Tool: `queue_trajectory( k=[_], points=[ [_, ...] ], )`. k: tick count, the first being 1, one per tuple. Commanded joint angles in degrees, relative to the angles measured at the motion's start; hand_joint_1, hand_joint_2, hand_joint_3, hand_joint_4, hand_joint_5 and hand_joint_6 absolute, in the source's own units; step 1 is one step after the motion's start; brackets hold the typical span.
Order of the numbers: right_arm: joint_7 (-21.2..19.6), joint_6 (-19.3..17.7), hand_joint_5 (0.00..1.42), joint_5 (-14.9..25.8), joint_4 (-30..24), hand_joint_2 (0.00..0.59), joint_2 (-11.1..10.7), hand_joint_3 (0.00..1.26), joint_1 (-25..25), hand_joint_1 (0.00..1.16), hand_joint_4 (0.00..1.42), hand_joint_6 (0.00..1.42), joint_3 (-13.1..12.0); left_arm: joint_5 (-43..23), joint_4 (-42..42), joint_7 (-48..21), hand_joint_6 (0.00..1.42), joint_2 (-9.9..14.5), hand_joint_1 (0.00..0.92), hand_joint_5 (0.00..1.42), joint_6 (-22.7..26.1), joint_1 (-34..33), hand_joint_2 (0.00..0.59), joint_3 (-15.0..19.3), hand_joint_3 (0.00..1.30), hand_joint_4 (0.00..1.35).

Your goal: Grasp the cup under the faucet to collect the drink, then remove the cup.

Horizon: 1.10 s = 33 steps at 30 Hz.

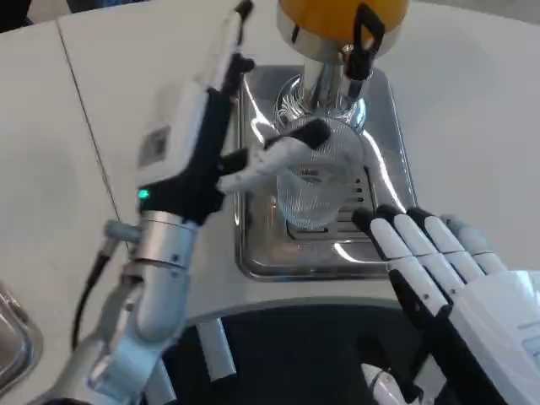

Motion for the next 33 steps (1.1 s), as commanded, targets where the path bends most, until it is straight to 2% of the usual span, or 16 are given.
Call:
queue_trajectory(
  k=[1,3,5,8,10,12,17,22,26,33],
  points=[
    [-1.1,0.5,0.0,1.6,-0.3,0.585,0.0,0.01,-0.3,0.3,0.0,0.0,-0.9,-1.1,-4.8,-2.3,0.25,3.8,0.0,0.25,0.9,4.9,0.0,3.7,0.0,0.0],
    [-1.3,1.0,0.0,2.1,-0.1,0.585,0.4,0.01,-0.6,0.3,0.0,0.0,-0.9,-0.1,-8.8,-3.4,0.25,6.9,0.0,0.25,1.7,8.5,0.0,5.5,0.0,0.0],
    [-1.3,2.4,0.0,3.0,-0.2,0.585,1.5,0.01,-1.2,0.3,0.0,0.0,-0.8,2.7,-15.4,-4.9,0.24,11.6,0.0,0.23,2.1,14.9,0.0,7.9,0.0,0.0],
    [-0.9,4.5,0.0,4.5,-0.4,0.585,2.8,0.01,-2.1,0.3,0.0,0.0,-0.4,5.2,-22.1,-7.1,0.16,15.6,0.0,0.14,2.6,21.5,0.003,10.1,0.0,0.0],
    [-0.7,6.5,0.0,5.7,-0.6,0.585,4.2,0.01,-3.3,0.3,0.0,0.0,0.3,9.2,-28.3,-8.7,0.11,19.3,0.0,0.08,2.7,28.2,0.013,11.9,0.0,0.0],
    [-0.6,8.1,0.0,6.6,-0.6,0.582,5.2,0.01,-4.5,0.3,0.0,0.0,0.9,13.0,-34.3,-10.7,0.05,21.4,0.014,0.01,3.6,34.7,0.017,13.8,0.0,0.0],
    [0.0,12.8,0.0,7.6,0.3,0.574,7.4,0.0,-9.7,0.29,0.0,0.0,2.8,17.4,-41.8,-12.8,0.0,21.3,0.035,0.0,5.5,44.6,0.043,16.5,0.0,0.0],
    [-0.4,16.9,0.0,8.6,1.2,0.575,9.0,0.0,-14.0,0.3,0.0,0.0,4.4,22.0,-44.5,-10.8,0.0,20.4,0.039,0.0,4.8,52.8,0.049,17.1,0.0,0.0],
    [-2.4,19.1,0.0,10.1,1.8,0.573,9.7,0.0,-17.0,0.31,0.0,0.0,5.2,23.4,-44.2,-9.4,0.0,19.7,0.042,0.0,4.2,55.3,0.053,17.2,0.0,0.0],
    [-8.0,18.9,0.0,9.7,4.4,0.559,9.9,0.0,-21.1,0.32,0.0,0.0,6.8,21.9,-43.6,-10.5,0.0,17.9,0.037,0.0,3.6,56.2,0.058,15.6,0.0,0.0]
  ],
)
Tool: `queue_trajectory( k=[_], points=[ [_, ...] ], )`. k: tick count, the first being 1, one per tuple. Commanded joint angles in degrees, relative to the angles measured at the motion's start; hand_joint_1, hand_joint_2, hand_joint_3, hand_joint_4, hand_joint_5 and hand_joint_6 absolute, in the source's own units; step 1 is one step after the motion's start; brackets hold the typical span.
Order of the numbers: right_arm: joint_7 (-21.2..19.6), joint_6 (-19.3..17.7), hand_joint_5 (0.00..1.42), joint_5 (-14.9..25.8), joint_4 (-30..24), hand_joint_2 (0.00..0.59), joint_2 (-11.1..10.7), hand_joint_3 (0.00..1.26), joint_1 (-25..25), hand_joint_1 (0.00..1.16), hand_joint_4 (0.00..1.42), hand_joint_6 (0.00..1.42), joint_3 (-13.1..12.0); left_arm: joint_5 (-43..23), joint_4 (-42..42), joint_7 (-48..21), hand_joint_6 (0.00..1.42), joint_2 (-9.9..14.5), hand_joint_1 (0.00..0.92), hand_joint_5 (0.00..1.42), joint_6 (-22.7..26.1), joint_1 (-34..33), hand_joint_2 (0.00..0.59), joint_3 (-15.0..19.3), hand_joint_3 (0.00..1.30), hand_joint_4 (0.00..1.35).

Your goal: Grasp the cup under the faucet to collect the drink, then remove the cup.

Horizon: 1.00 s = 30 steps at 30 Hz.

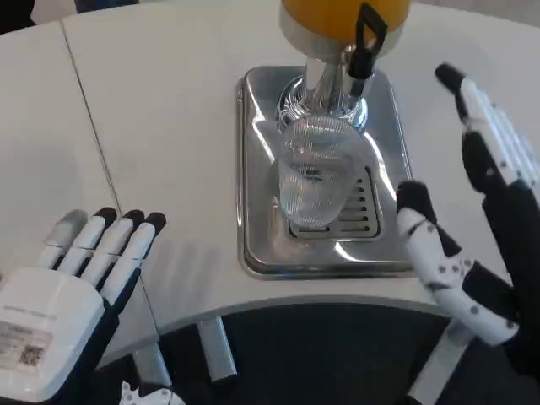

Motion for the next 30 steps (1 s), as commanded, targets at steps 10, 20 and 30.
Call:
queue_trajectory(
  k=[10,20,30],
  points=[
    [-8.3,3.5,0.0,4.7,11.5,0.52,1.2,0.0,-12.6,0.26,0.0,0.0,1.2,1.0,-1.7,1.0,0.0,-3.0,0.023,0.0,-2.7,3.9,0.062,-3.1,0.0,0.0],
    [-15.0,3.0,0.0,11.6,22.3,0.512,1.1,0.0,-24.9,0.25,0.0,0.0,-1.0,0.4,-3.4,0.4,0.0,-4.7,0.007,0.0,-2.6,4.6,0.068,-2.7,0.0,0.0],
    [-20.8,2.1,0.0,17.5,28.8,0.52,1.9,0.0,-30.1,0.24,0.0,0.0,-0.5,0.3,-3.1,0.3,0.0,-4.7,0.004,0.0,-2.5,5.4,0.068,-2.2,0.0,0.0]
  ],
)
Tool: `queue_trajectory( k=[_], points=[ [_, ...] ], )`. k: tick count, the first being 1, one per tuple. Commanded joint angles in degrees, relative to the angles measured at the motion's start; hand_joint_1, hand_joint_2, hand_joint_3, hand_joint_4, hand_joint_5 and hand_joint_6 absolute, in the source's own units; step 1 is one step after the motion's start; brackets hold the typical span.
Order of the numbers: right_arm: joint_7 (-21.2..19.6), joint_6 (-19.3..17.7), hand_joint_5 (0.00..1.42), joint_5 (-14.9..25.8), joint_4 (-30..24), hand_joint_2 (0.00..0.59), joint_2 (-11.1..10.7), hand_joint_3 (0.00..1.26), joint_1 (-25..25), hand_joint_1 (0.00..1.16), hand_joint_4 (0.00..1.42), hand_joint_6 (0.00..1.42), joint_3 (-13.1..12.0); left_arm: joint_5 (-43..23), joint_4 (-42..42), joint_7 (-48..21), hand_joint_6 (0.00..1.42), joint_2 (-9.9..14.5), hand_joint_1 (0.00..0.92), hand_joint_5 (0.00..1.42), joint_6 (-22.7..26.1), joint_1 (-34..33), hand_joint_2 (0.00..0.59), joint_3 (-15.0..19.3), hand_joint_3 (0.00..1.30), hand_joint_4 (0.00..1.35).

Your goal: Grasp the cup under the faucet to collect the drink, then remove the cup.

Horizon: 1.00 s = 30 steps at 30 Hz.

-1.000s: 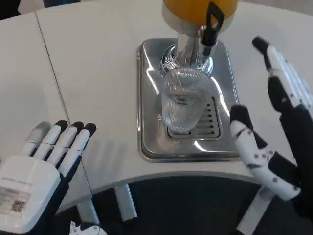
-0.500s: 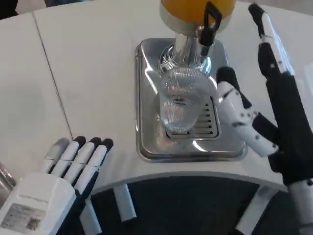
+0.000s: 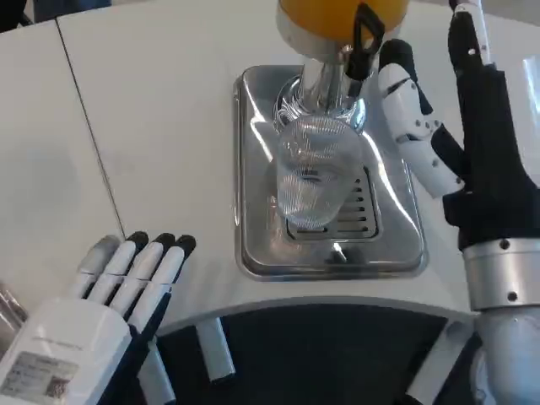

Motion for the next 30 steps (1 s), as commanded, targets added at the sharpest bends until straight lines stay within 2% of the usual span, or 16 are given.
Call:
queue_trajectory(
  k=[1,9,13,21,30],
  points=[
    [-2.4,-1.0,0.0,2.6,1.3,0.52,0.9,0.0,-1.7,0.24,0.0,0.0,0.3,0.1,0.0,-0.2,0.0,-0.2,0.004,0.0,-0.2,0.8,0.068,0.4,0.0,0.0],
    [-2.3,-1.0,0.0,5.1,1.9,0.526,0.5,0.0,-2.2,0.25,0.0,0.0,3.3,-0.3,0.7,-0.7,0.0,-0.4,0.003,0.0,0.2,0.0,0.067,0.2,0.0,0.0],
    [-2.6,-0.8,0.0,6.4,3.0,0.527,1.0,0.0,-2.4,0.25,0.0,0.0,4.0,-0.5,1.0,-0.8,0.0,-0.6,0.002,0.0,0.4,-0.1,0.066,0.2,0.0,0.0],
    [-2.9,-0.4,0.0,8.0,4.7,0.527,1.4,0.0,-2.3,0.26,0.0,0.0,4.8,-0.9,1.3,-1.0,0.0,-0.8,0.002,0.0,0.6,-0.9,0.068,0.2,0.0,0.0],
    [0.2,0.8,0.0,11.2,6.0,0.531,0.0,0.0,-3.1,0.26,0.0,0.0,4.5,-1.3,2.2,-1.0,0.0,-0.9,0.002,0.0,0.7,-1.5,0.071,0.6,0.0,0.0]
  ],
)
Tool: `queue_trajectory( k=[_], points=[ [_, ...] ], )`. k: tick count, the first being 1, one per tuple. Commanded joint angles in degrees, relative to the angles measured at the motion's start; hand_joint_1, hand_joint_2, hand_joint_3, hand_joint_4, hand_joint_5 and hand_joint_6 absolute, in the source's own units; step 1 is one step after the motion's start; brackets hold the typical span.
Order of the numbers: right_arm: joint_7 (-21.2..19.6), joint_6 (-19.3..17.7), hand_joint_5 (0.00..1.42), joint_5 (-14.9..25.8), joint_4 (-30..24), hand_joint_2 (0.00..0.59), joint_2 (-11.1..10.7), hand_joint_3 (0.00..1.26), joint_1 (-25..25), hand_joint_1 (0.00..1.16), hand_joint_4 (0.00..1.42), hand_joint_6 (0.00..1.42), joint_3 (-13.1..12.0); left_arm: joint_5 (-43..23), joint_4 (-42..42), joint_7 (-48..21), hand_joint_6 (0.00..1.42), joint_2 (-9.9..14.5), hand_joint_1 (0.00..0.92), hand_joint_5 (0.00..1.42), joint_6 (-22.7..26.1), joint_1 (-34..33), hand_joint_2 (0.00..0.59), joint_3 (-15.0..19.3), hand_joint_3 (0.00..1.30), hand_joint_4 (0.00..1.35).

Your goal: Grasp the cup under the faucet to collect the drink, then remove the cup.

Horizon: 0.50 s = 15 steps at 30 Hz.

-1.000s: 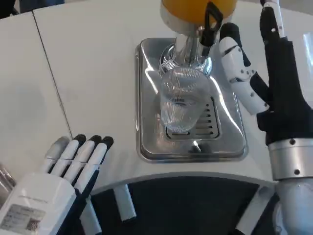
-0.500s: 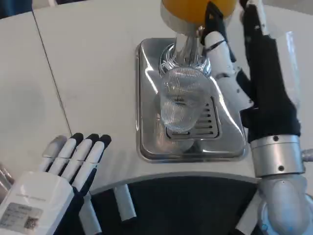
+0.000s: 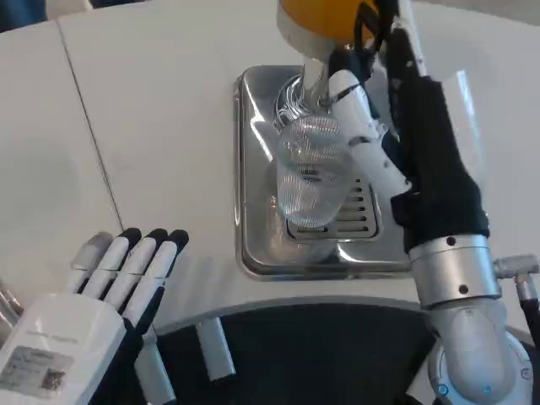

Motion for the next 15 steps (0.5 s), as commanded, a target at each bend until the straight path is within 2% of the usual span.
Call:
queue_trajectory(
  k=[1,8,15],
  points=[
    [1.5,1.1,0.0,2.0,0.3,0.532,-0.3,0.0,-1.0,0.26,0.0,0.0,-0.4,-1.0,1.0,-0.5,0.0,-0.3,0.002,0.0,0.3,0.0,0.072,0.3,0.0,0.0],
    [4.5,3.4,0.0,3.8,0.1,0.534,-1.6,0.0,-2.6,0.25,0.0,0.0,-0.7,-1.4,1.5,-0.2,0.0,-0.4,0.003,0.0,0.3,-0.4,0.074,0.5,0.0,0.0],
    [6.6,5.4,0.0,3.4,-0.8,0.524,-3.5,0.0,-3.8,0.23,0.0,0.0,-0.3,-1.9,2.3,0.0,0.0,-0.3,0.003,0.0,0.1,-0.8,0.074,0.5,0.0,0.0]
  ],
)
